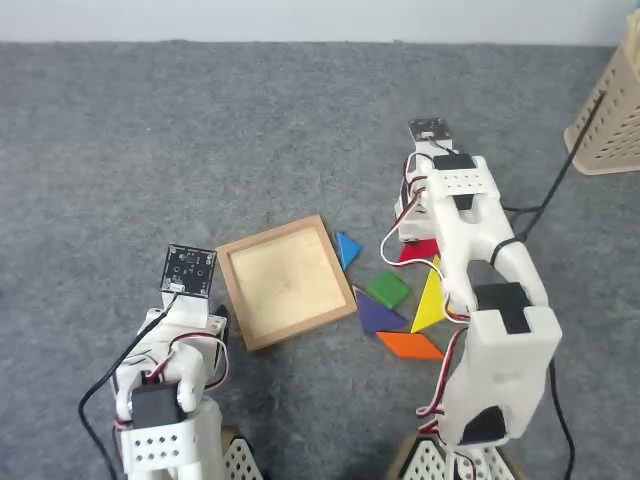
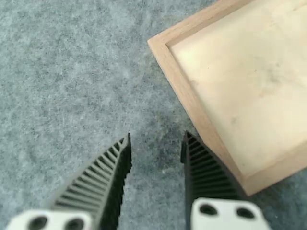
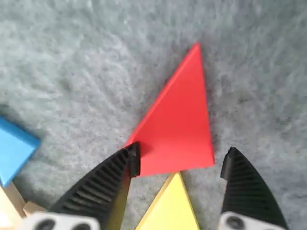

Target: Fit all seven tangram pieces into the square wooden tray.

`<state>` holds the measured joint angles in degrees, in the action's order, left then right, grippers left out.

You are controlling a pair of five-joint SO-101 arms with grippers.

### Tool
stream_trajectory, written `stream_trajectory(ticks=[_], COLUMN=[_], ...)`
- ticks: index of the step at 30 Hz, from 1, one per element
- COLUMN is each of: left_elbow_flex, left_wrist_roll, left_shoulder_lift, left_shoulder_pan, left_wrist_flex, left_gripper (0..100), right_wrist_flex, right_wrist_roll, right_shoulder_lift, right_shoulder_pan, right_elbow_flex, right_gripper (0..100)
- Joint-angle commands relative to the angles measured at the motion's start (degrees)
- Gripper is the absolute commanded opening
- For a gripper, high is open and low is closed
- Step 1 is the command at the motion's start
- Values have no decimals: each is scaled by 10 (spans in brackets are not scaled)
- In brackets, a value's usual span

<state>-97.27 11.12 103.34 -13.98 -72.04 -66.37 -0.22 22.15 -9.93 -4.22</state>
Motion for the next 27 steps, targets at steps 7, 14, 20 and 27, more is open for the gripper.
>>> stream_trajectory(ticks=[7,14,20,27], left_elbow_flex=[7,7,7,7], left_wrist_roll=[3,3,3,3], left_shoulder_lift=[4,4,4,4], left_shoulder_pan=[0,0,0,0], left_wrist_flex=[-3,-3,-3,-3], left_gripper=[168,168,168,168], right_wrist_flex=[7,6,-65,-102], right_wrist_roll=[-19,-19,5,6], right_shoulder_lift=[29,52,87,128], right_shoulder_pan=[7,6,-15,-22], right_elbow_flex=[18,27,79,127], right_gripper=[274,271,274,272])
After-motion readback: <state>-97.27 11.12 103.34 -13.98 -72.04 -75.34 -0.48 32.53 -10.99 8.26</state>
